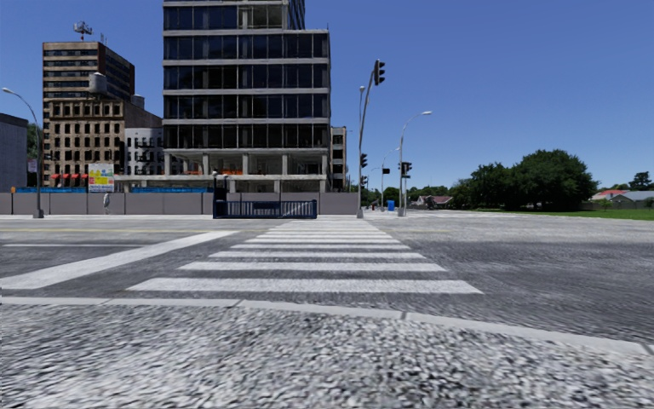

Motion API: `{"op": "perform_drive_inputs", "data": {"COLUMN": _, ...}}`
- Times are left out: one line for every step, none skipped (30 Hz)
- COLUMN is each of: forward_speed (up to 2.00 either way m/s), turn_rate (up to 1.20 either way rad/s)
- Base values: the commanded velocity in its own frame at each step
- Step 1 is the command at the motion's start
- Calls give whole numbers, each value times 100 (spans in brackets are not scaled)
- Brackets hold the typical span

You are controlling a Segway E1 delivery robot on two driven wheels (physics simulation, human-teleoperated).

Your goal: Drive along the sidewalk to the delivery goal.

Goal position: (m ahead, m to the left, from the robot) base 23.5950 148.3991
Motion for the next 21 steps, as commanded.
{"op": "perform_drive_inputs", "data": {"forward_speed": 200, "turn_rate": 0}}
{"op": "perform_drive_inputs", "data": {"forward_speed": 200, "turn_rate": 0}}
{"op": "perform_drive_inputs", "data": {"forward_speed": 200, "turn_rate": 0}}
{"op": "perform_drive_inputs", "data": {"forward_speed": 188, "turn_rate": 0}}
{"op": "perform_drive_inputs", "data": {"forward_speed": 188, "turn_rate": 0}}
{"op": "perform_drive_inputs", "data": {"forward_speed": 178, "turn_rate": 0}}
{"op": "perform_drive_inputs", "data": {"forward_speed": 177, "turn_rate": 0}}
{"op": "perform_drive_inputs", "data": {"forward_speed": 176, "turn_rate": 0}}
{"op": "perform_drive_inputs", "data": {"forward_speed": 176, "turn_rate": 0}}
{"op": "perform_drive_inputs", "data": {"forward_speed": 176, "turn_rate": 0}}
{"op": "perform_drive_inputs", "data": {"forward_speed": 176, "turn_rate": 0}}
{"op": "perform_drive_inputs", "data": {"forward_speed": 176, "turn_rate": 0}}
{"op": "perform_drive_inputs", "data": {"forward_speed": 176, "turn_rate": 0}}
{"op": "perform_drive_inputs", "data": {"forward_speed": 176, "turn_rate": 0}}
{"op": "perform_drive_inputs", "data": {"forward_speed": 176, "turn_rate": 0}}
{"op": "perform_drive_inputs", "data": {"forward_speed": 176, "turn_rate": 0}}
{"op": "perform_drive_inputs", "data": {"forward_speed": 176, "turn_rate": 0}}
{"op": "perform_drive_inputs", "data": {"forward_speed": 176, "turn_rate": 0}}
{"op": "perform_drive_inputs", "data": {"forward_speed": 176, "turn_rate": 0}}
{"op": "perform_drive_inputs", "data": {"forward_speed": 176, "turn_rate": 0}}
{"op": "perform_drive_inputs", "data": {"forward_speed": 176, "turn_rate": 0}}
